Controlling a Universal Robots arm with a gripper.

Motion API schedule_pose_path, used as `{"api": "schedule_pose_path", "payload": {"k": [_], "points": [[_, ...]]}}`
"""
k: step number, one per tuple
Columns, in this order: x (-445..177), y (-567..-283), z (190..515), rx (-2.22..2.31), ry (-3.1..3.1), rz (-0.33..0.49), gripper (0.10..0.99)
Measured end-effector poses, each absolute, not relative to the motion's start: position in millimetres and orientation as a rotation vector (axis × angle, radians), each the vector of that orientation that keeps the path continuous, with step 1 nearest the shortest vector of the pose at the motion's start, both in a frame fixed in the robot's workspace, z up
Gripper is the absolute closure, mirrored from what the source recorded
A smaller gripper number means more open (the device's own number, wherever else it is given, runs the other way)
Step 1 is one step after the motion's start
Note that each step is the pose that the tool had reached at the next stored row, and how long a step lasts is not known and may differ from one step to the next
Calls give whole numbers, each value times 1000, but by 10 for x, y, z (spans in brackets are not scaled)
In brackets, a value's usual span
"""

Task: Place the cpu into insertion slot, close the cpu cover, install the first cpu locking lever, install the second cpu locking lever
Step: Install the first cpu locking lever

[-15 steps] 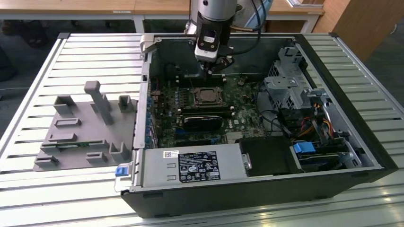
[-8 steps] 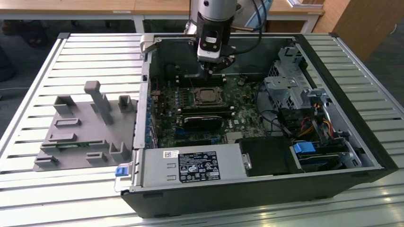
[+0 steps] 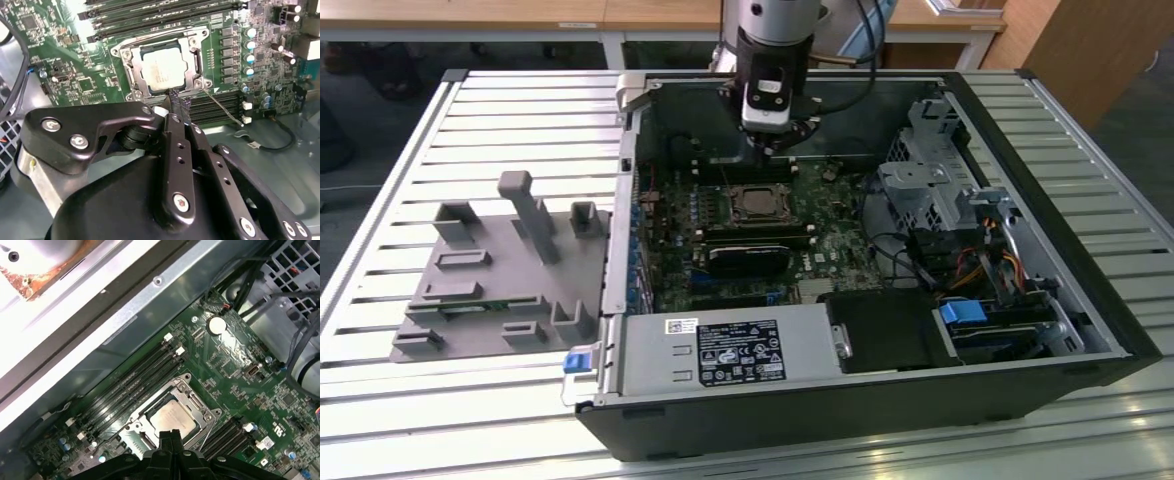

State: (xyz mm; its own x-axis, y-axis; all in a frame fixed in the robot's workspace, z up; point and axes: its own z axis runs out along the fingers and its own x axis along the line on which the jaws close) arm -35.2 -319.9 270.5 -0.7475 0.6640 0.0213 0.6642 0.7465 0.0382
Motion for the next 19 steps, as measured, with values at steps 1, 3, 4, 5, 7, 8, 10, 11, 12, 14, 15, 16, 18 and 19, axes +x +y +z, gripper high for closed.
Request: {"api": "schedule_pose_path", "payload": {"k": [1, 3, 4, 5, 7, 8, 10, 11, 12, 14, 15, 16, 18, 19], "points": [[-352, -3199, 2704, -1095, -2939, -69, 969], [-352, -3200, 2704, -1054, -2954, -71, 969], [-352, -3200, 2704, -1031, -2962, -71, 969], [-352, -3200, 2704, -1006, -2970, -72, 969], [-352, -3199, 2704, -953, -2987, -73, 969], [-352, -3200, 2704, -926, -2995, -73, 969], [-353, -3200, 2704, -871, -3011, -73, 969], [-353, -3200, 2704, -845, -3018, -73, 969], [-353, -3200, 2704, -820, -3025, -73, 969], [-352, -3200, 2703, -770, -3038, -73, 969], [-352, -3200, 2703, -744, -3045, -73, 969], [-352, -3200, 2703, -721, -3051, -73, 969], [-352, -3200, 2703, -675, -3062, -74, 969], [-352, -3200, 2702, -653, -3067, -74, 969]]}}
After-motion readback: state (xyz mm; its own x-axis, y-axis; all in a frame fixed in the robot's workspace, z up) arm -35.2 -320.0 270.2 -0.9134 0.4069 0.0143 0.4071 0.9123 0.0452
